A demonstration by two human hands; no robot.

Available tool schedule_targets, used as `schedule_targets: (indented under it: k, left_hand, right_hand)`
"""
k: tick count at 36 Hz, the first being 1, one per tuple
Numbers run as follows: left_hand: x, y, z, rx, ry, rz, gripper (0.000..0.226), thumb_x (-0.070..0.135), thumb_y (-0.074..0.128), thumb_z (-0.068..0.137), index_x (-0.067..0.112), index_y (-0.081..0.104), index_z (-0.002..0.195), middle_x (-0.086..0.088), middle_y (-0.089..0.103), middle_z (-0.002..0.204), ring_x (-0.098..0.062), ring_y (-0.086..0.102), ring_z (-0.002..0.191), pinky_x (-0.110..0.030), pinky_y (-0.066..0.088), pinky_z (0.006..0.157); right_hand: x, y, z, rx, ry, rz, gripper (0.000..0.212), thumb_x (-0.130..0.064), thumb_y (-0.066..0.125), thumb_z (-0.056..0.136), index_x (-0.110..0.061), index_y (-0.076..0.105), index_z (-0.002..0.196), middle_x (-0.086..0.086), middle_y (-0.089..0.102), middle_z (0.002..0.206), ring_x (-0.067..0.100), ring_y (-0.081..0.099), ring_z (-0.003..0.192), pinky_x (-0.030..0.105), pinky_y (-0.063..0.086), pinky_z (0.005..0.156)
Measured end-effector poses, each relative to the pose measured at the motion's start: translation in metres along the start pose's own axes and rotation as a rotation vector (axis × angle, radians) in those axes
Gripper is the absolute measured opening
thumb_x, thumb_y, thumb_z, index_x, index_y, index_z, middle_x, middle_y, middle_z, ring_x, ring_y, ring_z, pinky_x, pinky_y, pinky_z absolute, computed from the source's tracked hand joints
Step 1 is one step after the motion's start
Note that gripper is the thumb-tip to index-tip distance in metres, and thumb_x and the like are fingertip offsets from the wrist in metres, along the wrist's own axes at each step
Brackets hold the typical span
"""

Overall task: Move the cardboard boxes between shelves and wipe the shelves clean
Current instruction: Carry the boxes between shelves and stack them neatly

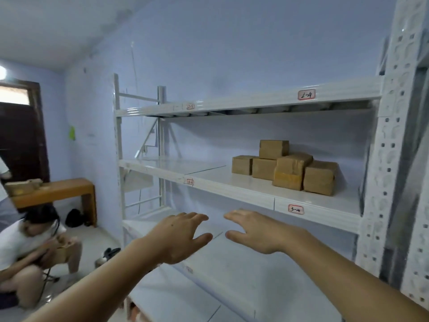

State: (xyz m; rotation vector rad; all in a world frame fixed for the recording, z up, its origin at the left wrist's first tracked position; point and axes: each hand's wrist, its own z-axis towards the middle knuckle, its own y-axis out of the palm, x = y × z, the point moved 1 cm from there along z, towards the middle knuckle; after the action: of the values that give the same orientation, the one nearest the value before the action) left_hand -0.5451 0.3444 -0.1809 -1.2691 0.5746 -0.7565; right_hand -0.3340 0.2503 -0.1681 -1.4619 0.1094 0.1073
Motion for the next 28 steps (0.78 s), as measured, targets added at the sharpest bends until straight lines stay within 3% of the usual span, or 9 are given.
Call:
schedule_targets:
  k: [15,20,28]
  left_hand:
    - [-0.116,0.012,0.188,0.041,0.02,0.023,0.064,0.065,0.032,0.102,0.031,0.033,0.157,0.007,0.038,0.162,-0.018,0.038,0.146,-0.038,0.031,0.12]
    - [-0.14,0.027,0.259,0.044,0.086,-0.007,0.063,0.064,0.033,0.102,0.03,0.035,0.156,0.007,0.04,0.16,-0.017,0.038,0.145,-0.036,0.031,0.118]
    - [-0.154,0.047,0.384,0.056,0.264,-0.015,0.062,0.065,0.032,0.102,0.032,0.035,0.154,0.006,0.043,0.158,-0.018,0.042,0.142,-0.036,0.033,0.115]
  right_hand:
    - [0.085,-0.005,0.203,0.064,0.042,0.006,0.065,-0.058,0.041,0.103,-0.028,0.029,0.16,-0.012,0.029,0.163,0.009,0.034,0.145,0.028,0.028,0.119]
    - [0.116,-0.012,0.249,0.096,0.126,-0.023,0.064,-0.056,0.038,0.105,-0.027,0.028,0.16,-0.01,0.024,0.167,0.009,0.026,0.15,0.029,0.023,0.122]
    - [0.156,-0.019,0.303,0.148,0.297,-0.059,0.064,-0.055,0.04,0.104,-0.025,0.03,0.16,-0.011,0.025,0.166,0.012,0.032,0.148,0.032,0.029,0.119]
